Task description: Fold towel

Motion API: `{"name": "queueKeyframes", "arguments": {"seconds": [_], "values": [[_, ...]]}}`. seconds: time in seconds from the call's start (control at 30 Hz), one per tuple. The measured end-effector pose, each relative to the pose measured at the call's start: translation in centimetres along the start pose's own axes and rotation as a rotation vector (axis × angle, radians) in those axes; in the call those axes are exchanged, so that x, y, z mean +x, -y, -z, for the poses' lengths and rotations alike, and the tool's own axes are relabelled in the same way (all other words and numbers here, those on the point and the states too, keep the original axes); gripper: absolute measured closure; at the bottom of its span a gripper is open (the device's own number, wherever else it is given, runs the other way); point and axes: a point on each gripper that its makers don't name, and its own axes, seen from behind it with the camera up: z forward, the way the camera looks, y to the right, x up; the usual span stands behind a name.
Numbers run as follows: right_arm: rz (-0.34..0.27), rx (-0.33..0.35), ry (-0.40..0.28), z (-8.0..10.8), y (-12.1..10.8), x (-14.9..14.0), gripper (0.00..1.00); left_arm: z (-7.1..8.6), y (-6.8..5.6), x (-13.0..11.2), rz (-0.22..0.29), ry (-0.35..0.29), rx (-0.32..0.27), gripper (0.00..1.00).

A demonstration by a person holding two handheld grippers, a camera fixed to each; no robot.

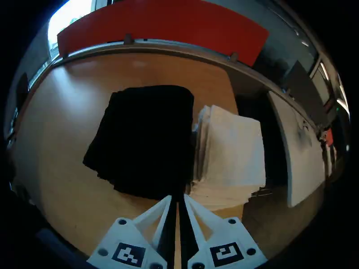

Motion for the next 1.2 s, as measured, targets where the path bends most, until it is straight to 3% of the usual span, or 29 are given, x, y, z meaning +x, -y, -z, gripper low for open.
{"name": "queueKeyframes", "arguments": {"seconds": [0.1,0.17,0.3,0.37,0.43,0.57,0.77,1.2], "values": [[-0.001,0.009,-0.01,0.2,0.3,0.2,0.85,0.0,0.1,0.0,0.003,-0.001,0.001,0.01],[-0.004,0.014,-0.018,0.3,0.4,0.3,0.7,0.0,0.1,0.0,0.006,-0.002,0.002,0.01],[-0.006,0.028,-0.024,0.7,0.8,0.2,0.28,0.0,0.1,0.0,0.006,-0.004,0.001,0.01],[-0.005,0.031,-0.025,0.8,1.0,0.0,0.15,0.0,0.1,0.0,0.005,-0.004,0.001,0.01],[-0.002,0.031,-0.026,0.9,1.1,-0.1,0.07,0.0,0.1,0.0,0.005,-0.004,-0.001,0.01],[-0.003,0.034,-0.024,1.0,1.4,-0.3,0.0,0.0,0.1,0.1,0.006,-0.008,-0.002,0.01],[-0.016,0.035,-0.036,1.3,1.6,-0.2,0.0,0.1,0.2,0.2,0.005,-0.013,-0.002,0.01],[-0.143,0.031,-0.15,2.4,2.6,1.5,0.0,0.2,0.4,0.7,0.01,-0.024,0.0,0.01]]}}
